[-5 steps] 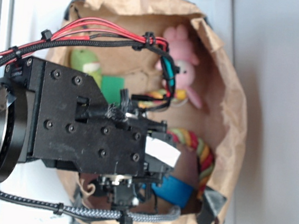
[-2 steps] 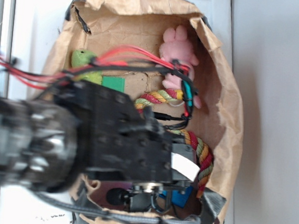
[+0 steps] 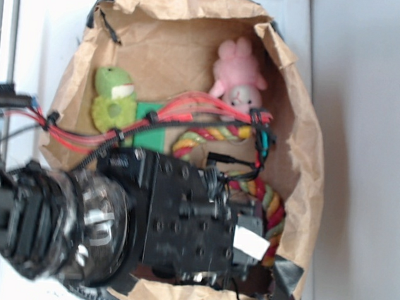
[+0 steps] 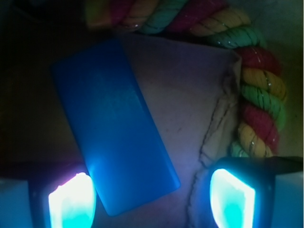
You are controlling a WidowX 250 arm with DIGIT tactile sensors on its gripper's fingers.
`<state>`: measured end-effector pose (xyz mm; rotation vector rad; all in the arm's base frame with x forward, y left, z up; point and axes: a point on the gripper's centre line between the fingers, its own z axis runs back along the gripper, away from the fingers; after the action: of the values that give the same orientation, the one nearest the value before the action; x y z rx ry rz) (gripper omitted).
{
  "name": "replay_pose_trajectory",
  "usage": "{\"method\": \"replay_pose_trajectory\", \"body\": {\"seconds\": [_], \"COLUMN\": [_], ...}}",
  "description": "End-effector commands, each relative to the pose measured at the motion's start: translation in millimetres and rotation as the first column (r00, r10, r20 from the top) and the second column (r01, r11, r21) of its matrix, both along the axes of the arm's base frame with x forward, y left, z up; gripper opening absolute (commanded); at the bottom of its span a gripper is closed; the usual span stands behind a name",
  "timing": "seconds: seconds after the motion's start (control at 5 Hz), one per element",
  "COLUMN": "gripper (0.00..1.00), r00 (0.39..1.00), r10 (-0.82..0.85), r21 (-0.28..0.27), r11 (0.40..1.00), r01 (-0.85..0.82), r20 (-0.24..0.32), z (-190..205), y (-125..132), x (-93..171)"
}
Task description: Grab the blue block.
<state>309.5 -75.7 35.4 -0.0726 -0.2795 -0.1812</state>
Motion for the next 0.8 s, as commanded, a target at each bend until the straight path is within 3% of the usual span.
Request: {"method": "replay_pose_trajectory", "body": {"seconds": [0.0,0.2,0.6], "gripper": [0.82,0.0,0.0], "r00": [0.999,0.998,0.988], "r10": [0.011,0.034,0.143], "r21": [0.033,0.016,-0.064], "r11": [0.999,0.999,0.988], "r01": [-0.012,-0.035,-0.139], "r20": [0.046,0.044,0.052], "z": [-4.5,-3.1,29.2], "y": [-5.1,3.0,36.0], "x": [10.7,11.7,17.4]}}
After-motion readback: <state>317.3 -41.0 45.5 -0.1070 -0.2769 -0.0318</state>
